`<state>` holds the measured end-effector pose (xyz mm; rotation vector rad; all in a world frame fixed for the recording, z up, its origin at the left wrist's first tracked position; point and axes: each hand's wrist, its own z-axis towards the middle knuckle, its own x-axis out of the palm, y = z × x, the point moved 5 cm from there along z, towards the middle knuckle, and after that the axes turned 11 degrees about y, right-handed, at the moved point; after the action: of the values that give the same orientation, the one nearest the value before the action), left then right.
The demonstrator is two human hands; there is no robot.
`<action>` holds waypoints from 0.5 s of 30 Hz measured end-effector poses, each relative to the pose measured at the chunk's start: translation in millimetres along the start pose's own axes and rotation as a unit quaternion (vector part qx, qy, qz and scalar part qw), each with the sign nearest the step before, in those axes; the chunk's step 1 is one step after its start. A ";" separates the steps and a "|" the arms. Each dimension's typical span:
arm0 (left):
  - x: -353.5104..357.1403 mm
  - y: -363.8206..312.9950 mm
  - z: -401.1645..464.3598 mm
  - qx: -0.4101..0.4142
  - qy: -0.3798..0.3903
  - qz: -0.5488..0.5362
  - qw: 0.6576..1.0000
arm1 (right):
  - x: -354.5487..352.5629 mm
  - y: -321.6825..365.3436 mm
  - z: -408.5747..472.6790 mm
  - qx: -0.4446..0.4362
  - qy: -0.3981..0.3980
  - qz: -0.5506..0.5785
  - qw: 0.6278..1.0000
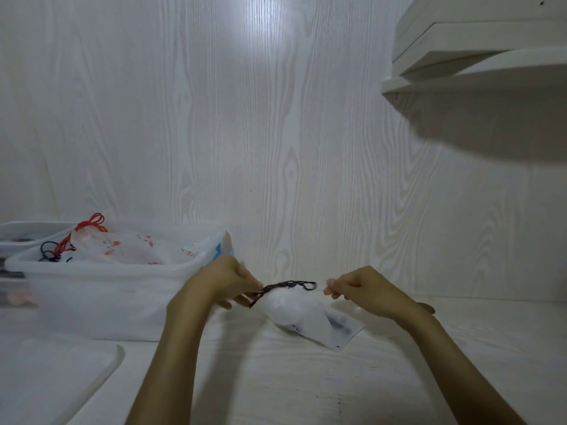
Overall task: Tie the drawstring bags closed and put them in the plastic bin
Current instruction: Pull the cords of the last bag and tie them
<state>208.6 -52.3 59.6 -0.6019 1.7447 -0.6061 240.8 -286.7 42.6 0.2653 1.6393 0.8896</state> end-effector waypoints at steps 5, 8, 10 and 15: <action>0.0 -2.6 -7.5 -0.079 0.017 -0.005 0.997 | 13.3 -29.9 14.3 0.060 -0.034 -0.017 0.997; 1.5 -6.5 -8.6 -0.096 0.024 0.025 0.995 | 31.1 -41.3 21.6 0.066 -0.027 -0.026 0.997; 9.7 -4.1 -11.5 -0.135 0.050 0.045 0.989 | 40.7 -46.8 21.1 0.087 -0.025 -0.015 0.996; 38.5 8.9 -24.7 -0.238 0.095 0.157 0.954 | 60.0 -44.3 17.4 0.132 -0.017 -0.174 0.976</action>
<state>175.0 -69.2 32.1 -0.5877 2.1357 -0.0115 252.6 -273.4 -31.9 0.1659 1.7050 0.4012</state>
